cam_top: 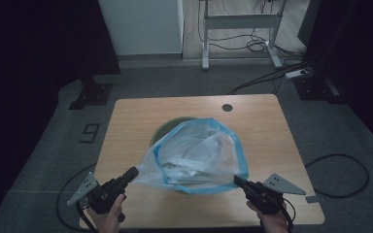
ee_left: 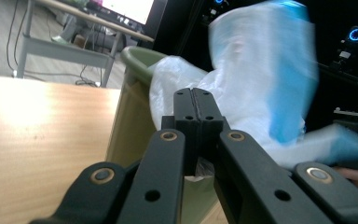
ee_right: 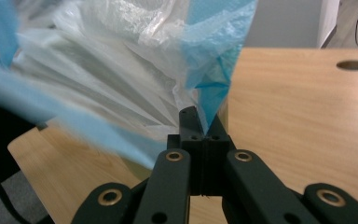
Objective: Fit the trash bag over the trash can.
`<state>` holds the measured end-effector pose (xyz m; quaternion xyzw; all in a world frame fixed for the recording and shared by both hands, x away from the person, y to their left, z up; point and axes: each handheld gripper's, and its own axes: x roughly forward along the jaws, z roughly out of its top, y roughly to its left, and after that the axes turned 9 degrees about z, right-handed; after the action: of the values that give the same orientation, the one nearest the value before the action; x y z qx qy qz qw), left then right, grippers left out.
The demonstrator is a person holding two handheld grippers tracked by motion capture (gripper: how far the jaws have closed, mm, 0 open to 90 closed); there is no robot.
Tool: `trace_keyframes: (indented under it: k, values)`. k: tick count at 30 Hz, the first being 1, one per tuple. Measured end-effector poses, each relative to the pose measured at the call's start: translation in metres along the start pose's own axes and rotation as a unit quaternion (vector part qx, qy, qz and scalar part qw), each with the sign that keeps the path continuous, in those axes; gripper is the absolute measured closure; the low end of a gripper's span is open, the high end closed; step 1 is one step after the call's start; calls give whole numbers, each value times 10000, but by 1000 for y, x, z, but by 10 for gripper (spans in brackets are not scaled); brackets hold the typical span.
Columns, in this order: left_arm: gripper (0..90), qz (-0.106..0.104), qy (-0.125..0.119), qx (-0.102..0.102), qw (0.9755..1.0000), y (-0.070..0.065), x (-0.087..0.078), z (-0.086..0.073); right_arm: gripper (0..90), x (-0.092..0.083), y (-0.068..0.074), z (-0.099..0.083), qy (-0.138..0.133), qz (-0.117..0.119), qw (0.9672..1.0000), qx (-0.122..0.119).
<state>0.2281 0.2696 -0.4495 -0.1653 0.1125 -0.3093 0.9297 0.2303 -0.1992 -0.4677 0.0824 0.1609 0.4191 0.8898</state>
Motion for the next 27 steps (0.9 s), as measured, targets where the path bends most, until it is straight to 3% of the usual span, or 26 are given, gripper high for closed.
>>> trace_keyframes:
  k: [5,11,17,22,27]
  values:
    - [883,-49,169,-34,9998,3,8,3,873,11,-12,3,72,-60,9998,181]
    - [589,8,77,161,9998,-9,1,22,858,12,-12,15,-52,-100,9999,112]
    - [394,-53,156,411,9990,-26,2,41,853,8,-5,22,-108,-162,9998,-48]
    - [313,-200,355,629,9972,-41,14,53,847,8,-4,23,-101,-175,9998,-79]
    - [268,-220,618,968,9931,-57,30,58,841,9,-5,22,-73,-182,9998,-78]
